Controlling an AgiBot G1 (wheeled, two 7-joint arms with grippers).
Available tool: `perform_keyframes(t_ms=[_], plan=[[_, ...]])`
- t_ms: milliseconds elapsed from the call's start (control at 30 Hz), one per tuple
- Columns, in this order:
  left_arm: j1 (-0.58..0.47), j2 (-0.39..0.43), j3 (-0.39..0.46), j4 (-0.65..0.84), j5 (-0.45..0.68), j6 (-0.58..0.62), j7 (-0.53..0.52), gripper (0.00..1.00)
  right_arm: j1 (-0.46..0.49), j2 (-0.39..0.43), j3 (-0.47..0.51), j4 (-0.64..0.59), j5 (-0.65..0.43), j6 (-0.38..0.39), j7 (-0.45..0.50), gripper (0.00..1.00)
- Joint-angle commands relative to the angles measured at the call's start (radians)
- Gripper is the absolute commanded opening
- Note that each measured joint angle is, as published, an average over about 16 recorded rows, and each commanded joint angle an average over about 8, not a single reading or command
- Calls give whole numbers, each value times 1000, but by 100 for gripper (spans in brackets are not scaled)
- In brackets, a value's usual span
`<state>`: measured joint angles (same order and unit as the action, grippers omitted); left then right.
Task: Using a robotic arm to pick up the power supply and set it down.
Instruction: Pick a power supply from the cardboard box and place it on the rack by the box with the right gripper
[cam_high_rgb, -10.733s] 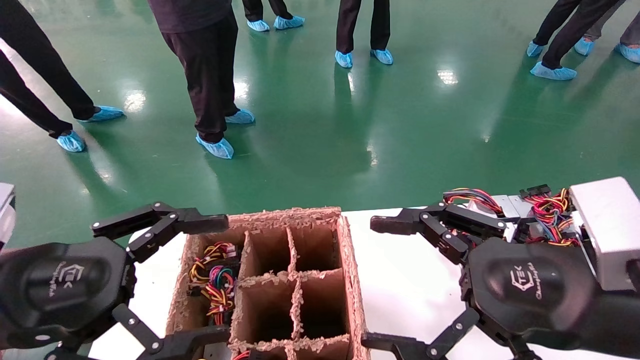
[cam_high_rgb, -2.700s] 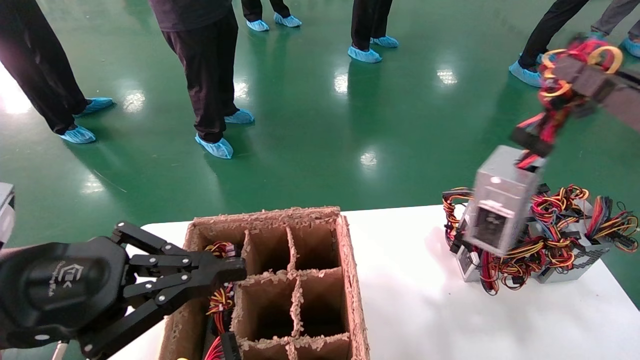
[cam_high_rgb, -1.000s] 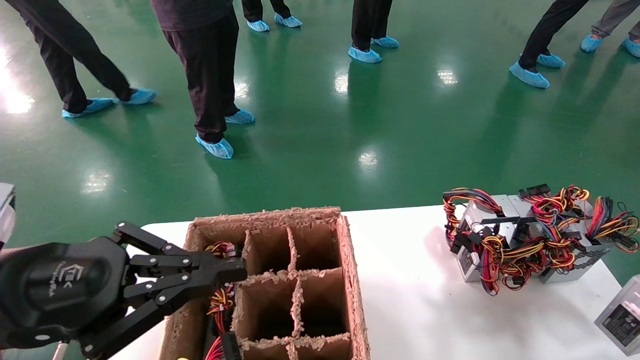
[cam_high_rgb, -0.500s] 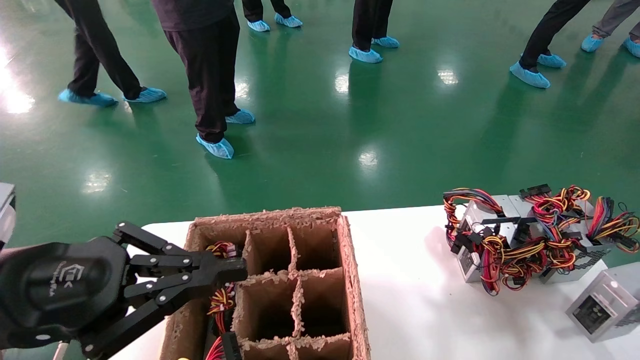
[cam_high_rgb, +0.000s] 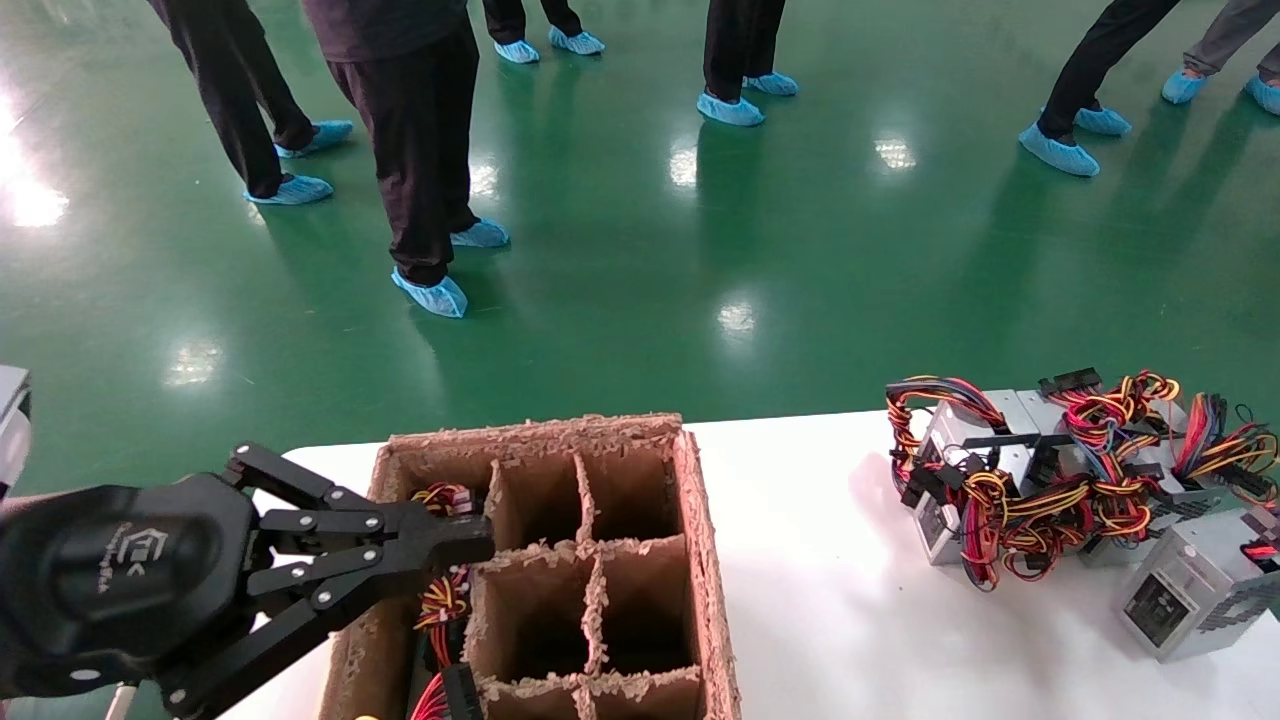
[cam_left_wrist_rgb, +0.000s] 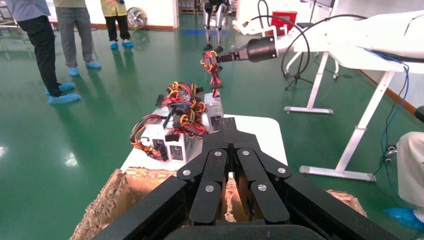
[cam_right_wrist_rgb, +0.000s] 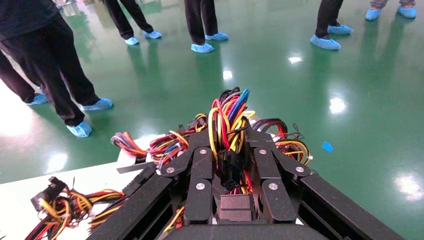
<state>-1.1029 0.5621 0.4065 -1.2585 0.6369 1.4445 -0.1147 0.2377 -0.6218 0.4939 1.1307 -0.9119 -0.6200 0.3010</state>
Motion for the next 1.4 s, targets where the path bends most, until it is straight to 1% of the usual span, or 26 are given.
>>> perform_keyframes(t_ms=[33, 400, 567, 767, 800, 833, 1033, 1067, 1100, 1400], plan=[[0, 0, 0, 0, 0, 0, 0, 0, 24, -4, -16, -13, -4, 3, -6, 0], [0, 0, 0, 0, 0, 0, 0, 0, 143, -38, -83, -93, -24, 7, -48, 0], [0, 0, 0, 0, 0, 0, 0, 0, 168, -61, -92, -136, -26, -3, -78, 0], [0, 0, 0, 0, 0, 0, 0, 0, 175, -70, -89, -165, -22, -24, -103, 0], [0, 0, 0, 0, 0, 0, 0, 0, 175, -70, -88, -168, -21, -28, -105, 4], [0, 0, 0, 0, 0, 0, 0, 0, 176, -70, -87, -171, -20, -31, -107, 13], [0, 0, 0, 0, 0, 0, 0, 0, 176, -62, -84, -180, -17, -42, -110, 88], [0, 0, 0, 0, 0, 0, 0, 0, 176, -60, -84, -181, -17, -43, -110, 97], [0, 0, 0, 0, 0, 0, 0, 0, 175, -59, -83, -182, -17, -44, -109, 100], [0, 0, 0, 0, 0, 0, 0, 0, 168, -46, -83, -179, -16, -56, -100, 100]])
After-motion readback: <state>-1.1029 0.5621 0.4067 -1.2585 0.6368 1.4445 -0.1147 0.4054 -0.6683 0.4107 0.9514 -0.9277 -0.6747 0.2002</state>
